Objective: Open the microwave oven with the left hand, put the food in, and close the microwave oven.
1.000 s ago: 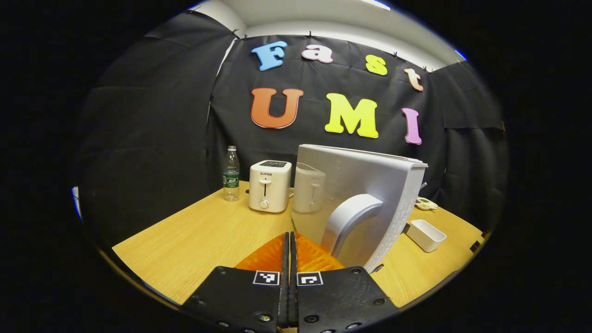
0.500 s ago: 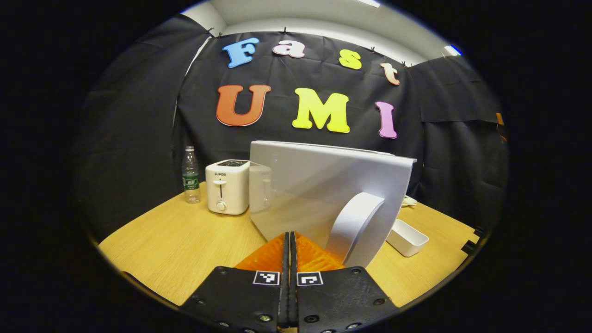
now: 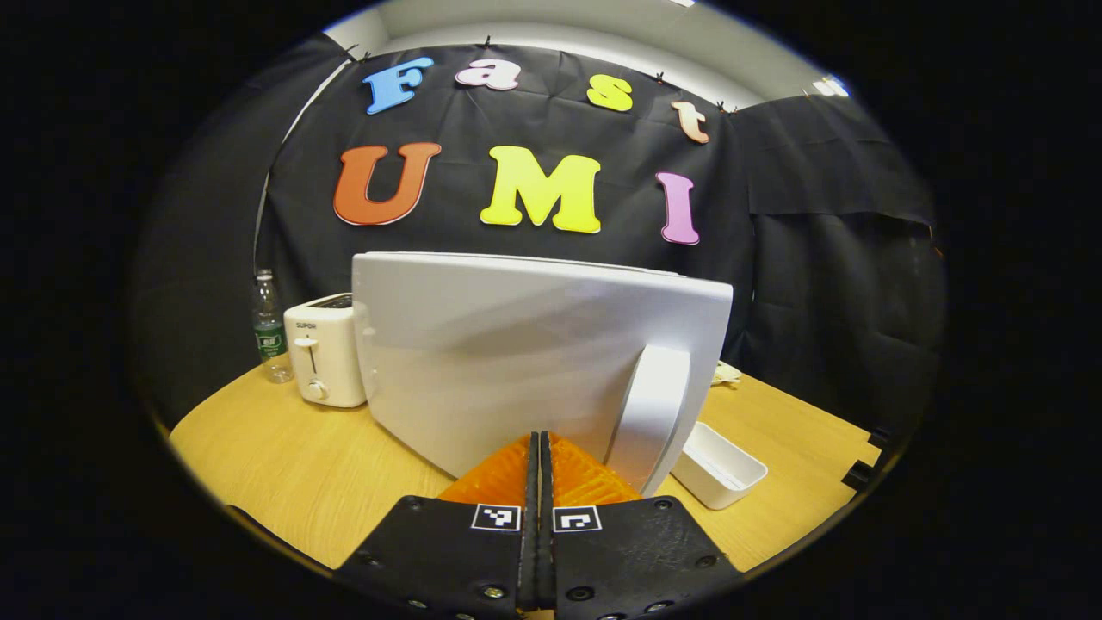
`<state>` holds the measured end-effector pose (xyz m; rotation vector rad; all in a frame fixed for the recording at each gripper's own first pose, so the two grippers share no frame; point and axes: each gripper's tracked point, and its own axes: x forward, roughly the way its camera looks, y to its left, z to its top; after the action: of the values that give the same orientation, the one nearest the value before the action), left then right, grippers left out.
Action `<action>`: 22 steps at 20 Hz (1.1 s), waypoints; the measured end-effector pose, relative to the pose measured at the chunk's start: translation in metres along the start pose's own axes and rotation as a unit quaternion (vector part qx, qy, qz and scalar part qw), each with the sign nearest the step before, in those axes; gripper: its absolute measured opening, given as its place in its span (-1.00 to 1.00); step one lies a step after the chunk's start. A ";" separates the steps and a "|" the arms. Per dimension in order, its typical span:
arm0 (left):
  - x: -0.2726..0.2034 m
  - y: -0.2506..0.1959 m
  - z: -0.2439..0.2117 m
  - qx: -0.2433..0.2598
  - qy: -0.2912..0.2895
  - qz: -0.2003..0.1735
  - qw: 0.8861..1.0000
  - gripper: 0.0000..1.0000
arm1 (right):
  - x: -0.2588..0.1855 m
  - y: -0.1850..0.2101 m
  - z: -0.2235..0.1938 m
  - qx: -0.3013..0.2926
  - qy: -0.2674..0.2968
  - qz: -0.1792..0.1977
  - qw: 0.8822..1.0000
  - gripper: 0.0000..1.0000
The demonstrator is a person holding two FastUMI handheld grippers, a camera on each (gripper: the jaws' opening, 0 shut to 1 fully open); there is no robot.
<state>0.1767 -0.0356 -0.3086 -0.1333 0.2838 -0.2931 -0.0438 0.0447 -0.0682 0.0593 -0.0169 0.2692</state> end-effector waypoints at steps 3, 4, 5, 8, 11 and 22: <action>0.026 -0.013 0.011 -0.004 -0.009 -0.004 1.000 -0.75 | -0.001 -0.012 -0.001 -0.003 -0.003 -0.005 1.000 0.99; 0.034 -0.019 0.014 -0.009 -0.009 -0.009 1.000 -0.75 | 0.000 -0.016 -0.002 -0.005 -0.005 -0.005 1.000 0.99; 0.041 -0.023 0.018 -0.012 -0.011 -0.010 1.000 -1.00 | 0.002 -0.020 -0.002 -0.007 -0.005 -0.006 1.000 0.99; 0.061 -0.032 0.027 -0.012 -0.023 -0.009 1.000 -0.75 | 0.008 -0.041 -0.004 -0.018 -0.009 -0.016 1.000 0.99; 0.085 -0.037 0.030 0.013 -0.028 0.001 1.000 -1.00 | 0.020 -0.059 -0.007 -0.030 -0.012 -0.028 0.999 0.99; 0.167 -0.039 0.045 -0.002 -0.015 0.050 0.999 -0.99 | 0.059 -0.091 -0.059 -0.004 0.043 -0.026 0.999 0.99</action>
<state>0.3328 -0.1197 -0.3020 -0.1260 0.2606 -0.1905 0.0379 -0.0240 -0.1303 0.0411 0.0684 0.2193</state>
